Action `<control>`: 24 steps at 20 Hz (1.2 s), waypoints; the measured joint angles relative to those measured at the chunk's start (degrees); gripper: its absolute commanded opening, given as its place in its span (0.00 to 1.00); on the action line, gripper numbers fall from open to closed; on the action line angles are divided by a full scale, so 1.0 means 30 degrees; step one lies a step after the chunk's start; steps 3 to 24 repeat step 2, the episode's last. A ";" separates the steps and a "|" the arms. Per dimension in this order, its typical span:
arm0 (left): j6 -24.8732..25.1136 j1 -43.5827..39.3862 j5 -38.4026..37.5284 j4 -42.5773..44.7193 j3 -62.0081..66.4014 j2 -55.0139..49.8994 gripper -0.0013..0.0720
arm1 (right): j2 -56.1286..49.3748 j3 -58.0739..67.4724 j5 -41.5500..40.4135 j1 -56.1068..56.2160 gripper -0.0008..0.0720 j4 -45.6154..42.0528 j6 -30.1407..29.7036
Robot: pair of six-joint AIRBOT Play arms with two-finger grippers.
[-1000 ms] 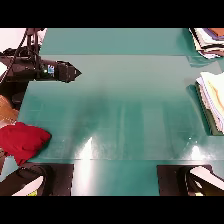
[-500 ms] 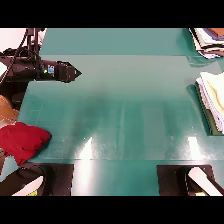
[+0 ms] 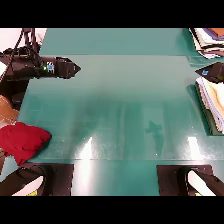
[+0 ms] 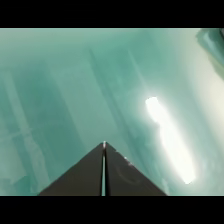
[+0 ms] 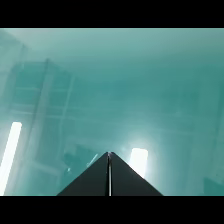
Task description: Fold the shirts.
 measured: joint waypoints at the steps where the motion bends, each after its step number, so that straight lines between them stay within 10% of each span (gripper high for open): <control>1: 0.0000 0.0000 0.0044 -0.0007 0.0000 0.0000 0.05 | 0.0000 0.0000 -0.0036 0.0233 0.03 0.0022 -0.0022; 24: 0.0000 0.0000 0.0117 -0.0007 0.0000 0.0000 0.05 | 0.0007 -0.0007 -0.0066 0.0393 0.03 0.0029 -0.0044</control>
